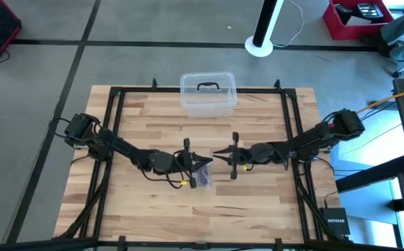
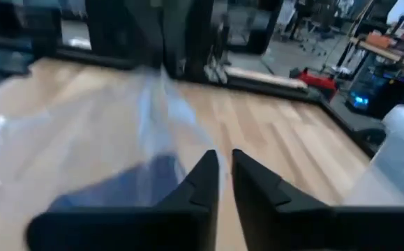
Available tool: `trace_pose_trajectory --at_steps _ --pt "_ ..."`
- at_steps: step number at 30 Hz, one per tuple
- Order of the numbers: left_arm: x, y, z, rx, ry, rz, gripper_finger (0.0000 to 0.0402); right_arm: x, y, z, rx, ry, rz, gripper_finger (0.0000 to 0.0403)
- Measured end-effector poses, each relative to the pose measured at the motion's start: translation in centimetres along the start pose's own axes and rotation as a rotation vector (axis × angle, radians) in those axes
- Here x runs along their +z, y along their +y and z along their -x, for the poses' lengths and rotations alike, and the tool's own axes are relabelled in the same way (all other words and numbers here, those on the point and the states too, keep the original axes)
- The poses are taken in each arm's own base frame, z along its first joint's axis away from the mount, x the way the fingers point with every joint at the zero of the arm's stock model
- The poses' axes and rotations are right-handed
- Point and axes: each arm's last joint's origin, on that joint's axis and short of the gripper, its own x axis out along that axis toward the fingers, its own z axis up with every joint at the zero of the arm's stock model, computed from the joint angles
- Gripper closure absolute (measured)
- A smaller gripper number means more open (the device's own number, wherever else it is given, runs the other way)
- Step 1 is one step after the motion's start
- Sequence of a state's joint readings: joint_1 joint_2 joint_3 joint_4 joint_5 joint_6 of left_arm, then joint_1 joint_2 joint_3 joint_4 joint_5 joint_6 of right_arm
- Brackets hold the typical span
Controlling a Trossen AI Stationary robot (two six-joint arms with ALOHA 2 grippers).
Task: Roll bandage
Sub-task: Close the transparent zip bag
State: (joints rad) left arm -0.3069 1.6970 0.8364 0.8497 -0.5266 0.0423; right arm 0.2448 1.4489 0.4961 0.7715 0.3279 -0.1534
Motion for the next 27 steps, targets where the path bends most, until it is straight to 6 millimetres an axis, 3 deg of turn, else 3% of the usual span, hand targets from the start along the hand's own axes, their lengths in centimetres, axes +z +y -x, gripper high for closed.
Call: trace_pose_trajectory --at_steps 6,11,16,27 --pt "0.0 0.1 0.0 0.003 -0.005 -0.007 0.0401 1.0 0.1 0.3 0.079 -0.085 -0.021 0.0283" --pt "0.1 0.1 0.0 0.002 -0.011 -0.003 0.0401 1.5 0.3 0.2 0.130 -0.174 0.001 0.0258" --pt "0.5 0.0 0.0 -0.016 -0.049 0.017 0.0401 0.9 0.5 -0.5 0.099 -0.186 0.034 0.0272" --pt "0.5 0.0 0.0 -0.022 -0.052 0.016 0.0401 1.0 0.6 -0.7 0.110 -0.241 0.064 0.0348"
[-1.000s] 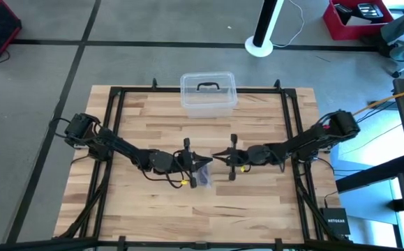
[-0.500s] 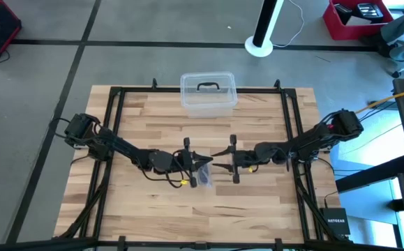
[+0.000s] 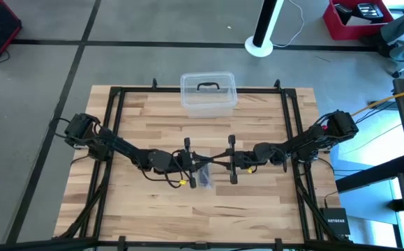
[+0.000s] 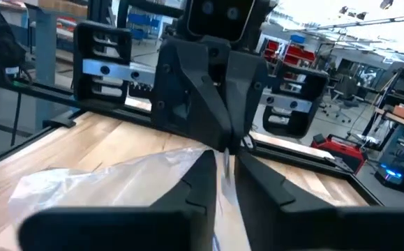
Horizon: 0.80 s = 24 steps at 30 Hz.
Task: Roll bandage
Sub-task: Close the transparent zip bag
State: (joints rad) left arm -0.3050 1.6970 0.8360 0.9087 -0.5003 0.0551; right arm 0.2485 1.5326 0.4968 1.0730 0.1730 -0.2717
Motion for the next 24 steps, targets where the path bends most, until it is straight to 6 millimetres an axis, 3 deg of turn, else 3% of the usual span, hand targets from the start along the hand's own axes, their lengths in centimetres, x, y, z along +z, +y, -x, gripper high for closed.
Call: trace_pose_trajectory --at_steps 9,17,24 --pt "0.0 -0.1 0.0 -0.024 -0.010 0.005 0.0401 -1.2 0.4 -0.4 0.024 0.049 0.008 0.0394" --pt "0.5 -0.2 -0.2 -0.025 -0.028 -0.018 0.0401 -3.9 1.2 -0.8 0.023 0.166 -0.009 0.0389" --pt "0.1 0.4 0.3 -0.015 0.130 -0.017 0.0401 -3.4 1.0 -0.7 0.006 0.153 -0.014 0.0398"
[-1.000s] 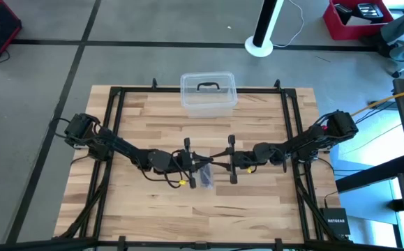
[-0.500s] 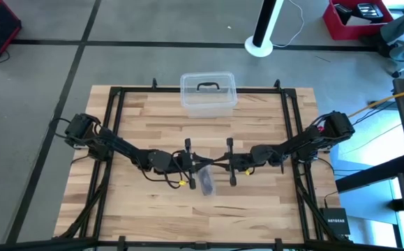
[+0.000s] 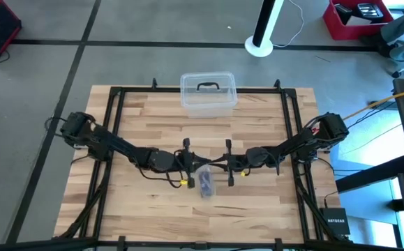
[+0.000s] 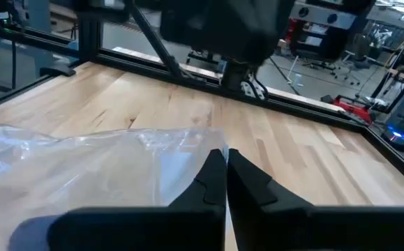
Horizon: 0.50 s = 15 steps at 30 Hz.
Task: Roll bandage
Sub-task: Close the transparent zip bag
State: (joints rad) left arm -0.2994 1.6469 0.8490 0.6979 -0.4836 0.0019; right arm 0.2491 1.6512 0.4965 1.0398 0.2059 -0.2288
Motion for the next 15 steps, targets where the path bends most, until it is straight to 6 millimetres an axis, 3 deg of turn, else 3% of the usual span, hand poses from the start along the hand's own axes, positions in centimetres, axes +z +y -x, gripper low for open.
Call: trace_pose_trajectory --at_steps 5,9,15 --pt "2.0 1.3 1.1 0.046 0.207 0.070 0.0366 1.3 -0.4 -0.3 -0.049 0.079 -0.060 0.0395" --pt "4.0 2.2 1.3 0.064 0.306 0.142 0.0324 3.5 -0.7 -1.9 -0.027 0.277 -0.063 0.0397" --pt "4.0 3.1 0.9 0.041 0.358 0.222 0.0285 6.9 -1.3 -3.3 -0.033 0.536 -0.007 0.0394"
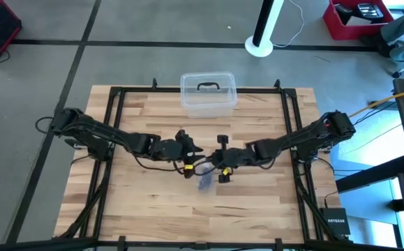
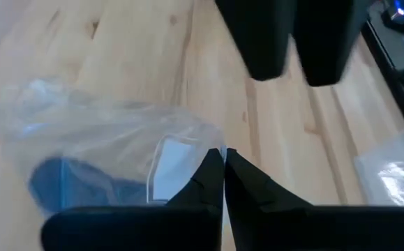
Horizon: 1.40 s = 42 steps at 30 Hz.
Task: Roll bandage
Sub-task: Close the transparent zip bag
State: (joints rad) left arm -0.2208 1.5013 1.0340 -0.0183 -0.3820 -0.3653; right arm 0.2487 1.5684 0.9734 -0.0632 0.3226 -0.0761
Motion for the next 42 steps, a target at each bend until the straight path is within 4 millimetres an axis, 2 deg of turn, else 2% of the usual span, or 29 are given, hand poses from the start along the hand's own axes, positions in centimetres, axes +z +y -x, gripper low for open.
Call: trace_pose_trajectory --at_steps 5,16,22,26,31,37,40,42 --pt "-0.5 0.2 -0.5 0.007 0.020 0.031 0.0279 0.9 -0.2 0.2 -0.001 -0.016 0.005 0.0394" --pt "-2.3 -0.1 -2.4 -0.021 0.102 0.016 0.0279 0.9 -0.1 0.2 -0.001 -0.014 0.003 0.0392" --pt "-2.4 0.0 -2.6 -0.018 0.105 0.023 0.0282 1.0 -0.2 0.2 -0.001 -0.023 0.000 0.0391" --pt "-2.3 0.2 -2.6 -0.012 0.105 0.001 0.0315 1.0 -0.2 0.2 -0.001 -0.021 0.000 0.0391" --pt "-2.3 0.2 -2.7 -0.014 0.101 -0.061 0.0389 1.0 -0.1 0.2 0.014 -0.025 -0.001 0.0391" --pt "-2.2 0.2 -2.7 -0.019 0.090 -0.130 0.0399 1.1 -0.2 0.2 0.000 -0.031 -0.009 0.0379" --pt "-2.2 -0.1 -2.6 -0.026 0.082 -0.157 0.0400 1.1 -0.3 0.6 0.001 -0.025 -0.005 0.0344" --pt "-2.1 -0.3 -2.5 -0.033 0.067 -0.158 0.0400 1.4 -0.6 1.7 0.003 -0.010 0.003 0.0315"
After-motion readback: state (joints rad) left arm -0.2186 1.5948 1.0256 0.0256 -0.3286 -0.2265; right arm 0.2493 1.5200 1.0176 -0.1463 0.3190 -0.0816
